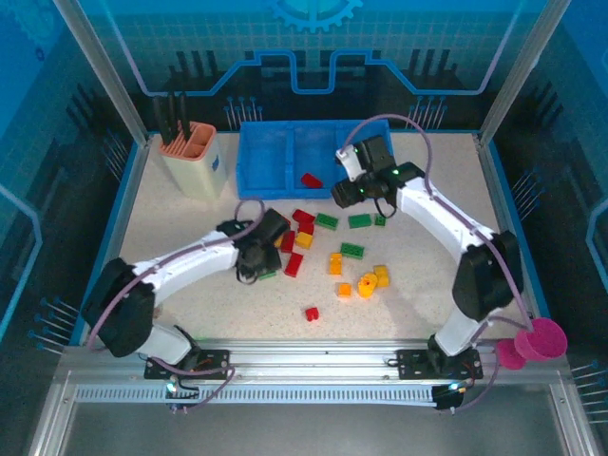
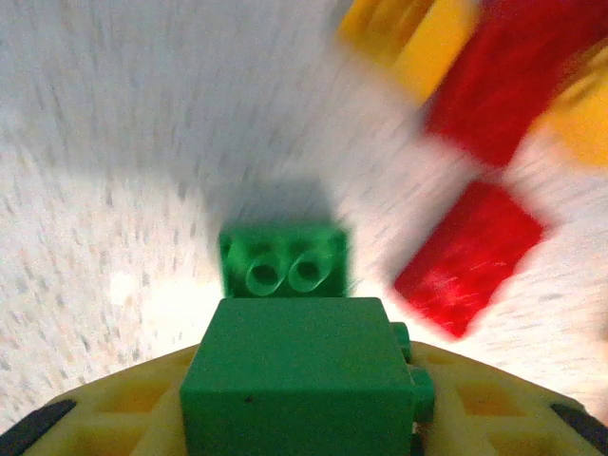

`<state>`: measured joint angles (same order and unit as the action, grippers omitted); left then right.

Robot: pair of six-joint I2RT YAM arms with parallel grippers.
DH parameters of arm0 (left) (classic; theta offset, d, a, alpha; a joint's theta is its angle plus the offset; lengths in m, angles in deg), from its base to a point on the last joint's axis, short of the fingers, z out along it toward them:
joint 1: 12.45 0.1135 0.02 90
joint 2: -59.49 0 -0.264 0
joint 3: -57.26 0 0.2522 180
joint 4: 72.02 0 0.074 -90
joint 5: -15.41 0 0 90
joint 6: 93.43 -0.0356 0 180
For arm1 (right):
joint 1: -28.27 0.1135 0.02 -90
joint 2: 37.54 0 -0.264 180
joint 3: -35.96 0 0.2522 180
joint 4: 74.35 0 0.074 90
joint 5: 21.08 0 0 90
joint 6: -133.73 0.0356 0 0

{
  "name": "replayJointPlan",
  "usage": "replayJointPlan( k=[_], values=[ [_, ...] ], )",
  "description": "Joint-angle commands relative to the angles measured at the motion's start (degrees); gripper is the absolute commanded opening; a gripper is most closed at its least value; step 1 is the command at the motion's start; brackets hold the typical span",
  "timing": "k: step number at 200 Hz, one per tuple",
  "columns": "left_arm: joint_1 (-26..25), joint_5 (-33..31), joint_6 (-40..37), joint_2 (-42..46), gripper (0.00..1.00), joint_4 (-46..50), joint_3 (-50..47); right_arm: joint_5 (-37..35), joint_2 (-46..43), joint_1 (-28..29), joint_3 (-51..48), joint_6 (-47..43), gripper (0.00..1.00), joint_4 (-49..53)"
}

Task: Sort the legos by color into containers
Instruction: Place the lego in the container.

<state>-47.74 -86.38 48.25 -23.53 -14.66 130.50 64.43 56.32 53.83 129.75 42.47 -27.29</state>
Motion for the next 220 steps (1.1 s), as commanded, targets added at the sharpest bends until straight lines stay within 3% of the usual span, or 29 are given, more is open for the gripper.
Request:
replayJointPlan(
  k=[1,39,105,169,220],
  values=[
    [5.6,-2.87,-11.51,1.91,0.36,3.81,9.55,0.15,-4.12,-0.51,-8.59,5.06,0.68,1.75],
    [12.64,-4.16,-21.88,-5.71,0.36,2.37,23.18,3.62,-13.16,0.0,-22.45,9.19,0.69,0.95],
    [18.79,-5.53,-30.05,-26.88,0.35,-2.6,43.17,4.46,-28.91,0.06,-36.16,23.92,0.72,4.0],
    [21.57,-5.14,-31.2,-47.93,0.36,0.28,62.1,8.31,-37.7,0.17,-46.18,37.46,0.73,3.66],
    [21.66,-3.63,-30.62,-54.47,0.36,1.77,67.81,8.37,-42.17,0.7,-48.97,40.87,0.73,7.21]
  ],
)
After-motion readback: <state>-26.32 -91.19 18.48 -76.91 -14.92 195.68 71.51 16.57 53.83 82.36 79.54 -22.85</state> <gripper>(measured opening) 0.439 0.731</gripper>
